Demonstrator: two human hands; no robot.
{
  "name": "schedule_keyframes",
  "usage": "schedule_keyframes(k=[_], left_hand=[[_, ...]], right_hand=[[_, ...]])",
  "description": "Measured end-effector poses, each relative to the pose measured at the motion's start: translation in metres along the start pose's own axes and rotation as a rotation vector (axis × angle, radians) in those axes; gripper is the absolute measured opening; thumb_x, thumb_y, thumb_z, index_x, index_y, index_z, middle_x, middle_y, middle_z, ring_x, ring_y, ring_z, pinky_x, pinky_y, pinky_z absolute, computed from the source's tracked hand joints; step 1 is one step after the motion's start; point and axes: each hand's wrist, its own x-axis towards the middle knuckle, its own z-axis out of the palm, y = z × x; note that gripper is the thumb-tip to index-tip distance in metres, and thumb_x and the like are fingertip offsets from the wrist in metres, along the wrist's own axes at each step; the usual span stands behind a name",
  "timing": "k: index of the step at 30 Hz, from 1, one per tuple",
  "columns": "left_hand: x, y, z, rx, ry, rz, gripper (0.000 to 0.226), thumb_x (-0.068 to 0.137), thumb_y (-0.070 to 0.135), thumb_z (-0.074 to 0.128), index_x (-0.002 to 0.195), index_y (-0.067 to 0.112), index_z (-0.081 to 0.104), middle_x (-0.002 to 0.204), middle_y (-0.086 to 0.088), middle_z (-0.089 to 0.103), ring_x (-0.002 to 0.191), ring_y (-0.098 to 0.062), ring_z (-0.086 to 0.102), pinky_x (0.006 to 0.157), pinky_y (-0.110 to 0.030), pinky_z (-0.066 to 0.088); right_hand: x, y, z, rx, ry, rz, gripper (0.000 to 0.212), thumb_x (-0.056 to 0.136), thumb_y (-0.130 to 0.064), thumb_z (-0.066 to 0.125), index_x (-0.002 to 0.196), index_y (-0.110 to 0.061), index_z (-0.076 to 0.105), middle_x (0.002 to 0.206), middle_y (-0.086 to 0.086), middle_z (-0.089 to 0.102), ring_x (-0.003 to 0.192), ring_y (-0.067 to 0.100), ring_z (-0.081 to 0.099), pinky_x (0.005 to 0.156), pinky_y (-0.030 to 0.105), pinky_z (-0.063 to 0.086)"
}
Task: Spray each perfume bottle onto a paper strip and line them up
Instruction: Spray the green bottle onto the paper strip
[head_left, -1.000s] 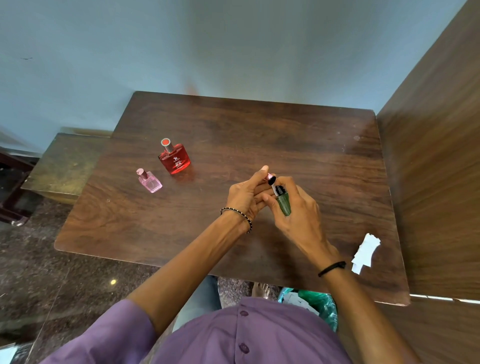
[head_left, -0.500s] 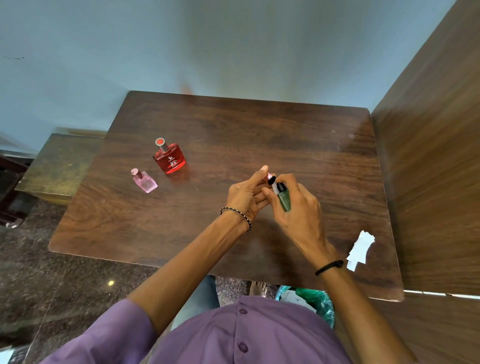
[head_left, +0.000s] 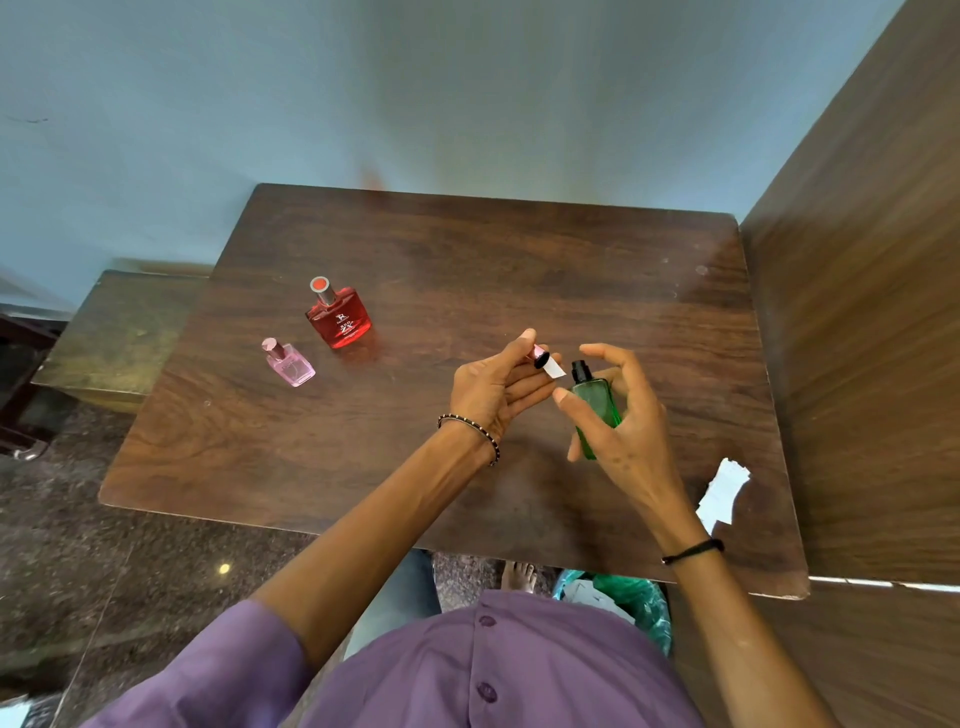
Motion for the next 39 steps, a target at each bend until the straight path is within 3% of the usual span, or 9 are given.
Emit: schedule_keyframes(k=[5,10,18,22,26,30,32,35,39], left_hand=[[0.000,-0.002,0.000,0.093,-0.001,0.046,0.031,0.090,0.026,0.069,0.098,-0.003,0.071,0.101,-0.022,0.074,0.094,-0.029,0.073,0.078,-0.033,0.061],[-0.002,-0.002,0.002,0.120,0.000,0.057,0.031,0.088,0.028,0.070,0.099,-0.001,0.073,0.099,-0.018,0.075,0.093,-0.028,0.074,0.082,-0.034,0.060],[-0.003,0.002,0.005,0.068,0.006,0.015,0.036,0.087,0.027,0.072,0.105,-0.004,0.072,0.098,-0.017,0.076,0.086,-0.021,0.075,0.073,-0.027,0.060],[0.000,0.003,0.006,0.066,0.009,-0.020,0.034,0.086,0.027,0.073,0.102,-0.002,0.072,0.101,-0.017,0.075,0.095,-0.026,0.073,0.077,-0.029,0.060],[0.004,0.004,0.005,0.081,0.006,-0.025,0.031,0.086,0.029,0.073,0.100,0.001,0.073,0.102,-0.017,0.075,0.099,-0.027,0.072,0.084,-0.033,0.059],[0.004,0.003,0.006,0.064,-0.007,-0.047,0.028,0.086,0.029,0.073,0.096,0.003,0.073,0.106,-0.019,0.073,0.099,-0.028,0.071,0.087,-0.035,0.058],[0.005,0.003,0.007,0.050,-0.002,-0.051,0.024,0.086,0.028,0.073,0.092,0.005,0.073,0.107,-0.020,0.073,0.093,-0.025,0.072,0.082,-0.031,0.060],[0.006,0.004,0.006,0.034,-0.012,-0.047,0.031,0.086,0.027,0.072,0.101,0.000,0.072,0.106,-0.019,0.073,0.094,-0.025,0.072,0.081,-0.031,0.060],[0.007,0.005,0.005,0.023,-0.001,-0.043,0.028,0.086,0.028,0.073,0.097,0.003,0.072,0.103,-0.018,0.074,0.094,-0.025,0.073,0.082,-0.032,0.060]], right_hand=[[0.005,-0.001,0.001,0.041,-0.022,-0.021,0.039,0.087,-0.019,0.077,0.119,-0.034,0.059,0.103,-0.001,0.069,0.043,0.022,0.060,0.044,0.034,0.051],[0.008,-0.003,0.008,-0.156,-0.026,-0.084,0.038,0.085,-0.021,0.075,0.116,-0.036,0.059,0.092,-0.017,0.070,0.072,0.006,0.066,0.059,0.021,0.053],[0.007,-0.001,0.016,-0.254,0.023,-0.135,0.036,0.086,-0.023,0.072,0.115,-0.034,0.056,0.068,-0.011,0.064,0.058,0.008,0.062,0.049,0.021,0.048],[0.008,0.000,0.020,-0.264,0.040,-0.134,0.033,0.087,-0.023,0.071,0.113,-0.034,0.054,0.071,-0.007,0.065,0.057,0.011,0.062,0.051,0.025,0.050],[0.011,0.000,0.018,-0.258,-0.008,-0.126,0.037,0.090,-0.024,0.069,0.121,-0.037,0.052,0.074,-0.017,0.063,0.062,0.007,0.063,0.049,0.018,0.047],[0.013,-0.001,0.015,-0.270,-0.010,-0.171,0.035,0.090,-0.018,0.070,0.118,-0.033,0.055,0.065,-0.014,0.060,0.053,0.005,0.059,0.046,0.011,0.041],[0.014,-0.001,0.017,-0.290,0.014,-0.180,0.036,0.089,-0.018,0.070,0.117,-0.034,0.055,0.067,-0.009,0.063,0.052,0.009,0.059,0.050,0.016,0.046],[0.014,0.000,0.019,-0.250,0.005,-0.120,0.035,0.090,-0.022,0.069,0.118,-0.036,0.053,0.075,-0.014,0.066,0.058,0.011,0.064,0.059,0.034,0.058],[0.013,-0.002,0.017,-0.205,-0.061,-0.109,0.040,0.092,-0.025,0.069,0.126,-0.036,0.050,0.082,-0.020,0.065,0.063,0.006,0.067,0.054,0.035,0.060]])
